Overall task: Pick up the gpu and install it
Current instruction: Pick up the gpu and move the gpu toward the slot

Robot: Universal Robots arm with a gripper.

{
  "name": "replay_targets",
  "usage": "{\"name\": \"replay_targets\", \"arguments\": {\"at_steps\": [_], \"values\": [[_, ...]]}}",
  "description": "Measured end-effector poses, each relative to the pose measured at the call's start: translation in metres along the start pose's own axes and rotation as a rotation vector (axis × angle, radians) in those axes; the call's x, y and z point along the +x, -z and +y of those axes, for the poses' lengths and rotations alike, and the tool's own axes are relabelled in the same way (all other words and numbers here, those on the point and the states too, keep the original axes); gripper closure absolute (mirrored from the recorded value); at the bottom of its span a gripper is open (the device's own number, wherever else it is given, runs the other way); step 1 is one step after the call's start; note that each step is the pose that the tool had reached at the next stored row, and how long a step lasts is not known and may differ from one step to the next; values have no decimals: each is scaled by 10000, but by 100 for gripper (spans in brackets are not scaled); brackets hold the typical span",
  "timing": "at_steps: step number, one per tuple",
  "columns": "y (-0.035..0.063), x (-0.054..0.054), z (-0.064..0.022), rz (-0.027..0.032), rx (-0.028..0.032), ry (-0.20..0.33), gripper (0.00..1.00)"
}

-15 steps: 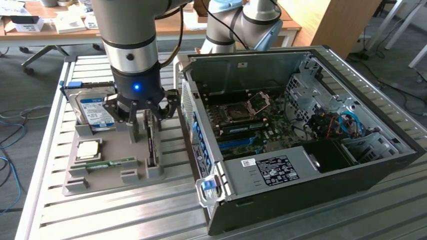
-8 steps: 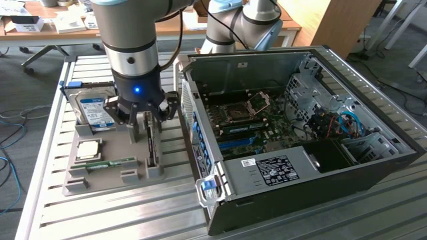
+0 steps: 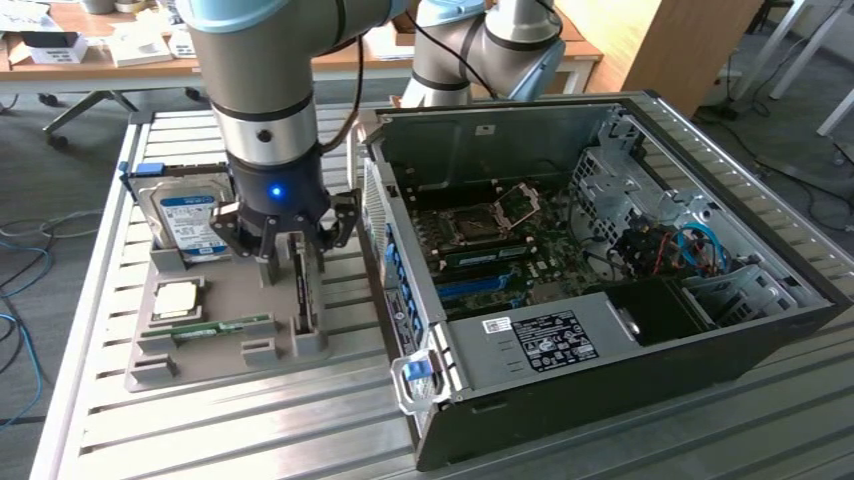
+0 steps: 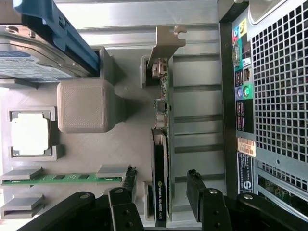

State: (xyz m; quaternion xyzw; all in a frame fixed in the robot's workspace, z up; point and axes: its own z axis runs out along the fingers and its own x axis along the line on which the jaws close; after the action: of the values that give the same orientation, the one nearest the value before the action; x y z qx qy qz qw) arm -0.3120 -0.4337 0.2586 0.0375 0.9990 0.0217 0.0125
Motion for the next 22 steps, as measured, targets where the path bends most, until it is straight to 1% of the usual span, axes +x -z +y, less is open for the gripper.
{"name": "replay_targets", "arguments": {"at_steps": [2,9,19,22], "values": [[-20,0,-1,0,0,0,45],[-34,-2,5,0,0,0,45],[-80,4,67,-2,-4,-37,45],[-123,5,67,-1,-9,-44,45]]}}
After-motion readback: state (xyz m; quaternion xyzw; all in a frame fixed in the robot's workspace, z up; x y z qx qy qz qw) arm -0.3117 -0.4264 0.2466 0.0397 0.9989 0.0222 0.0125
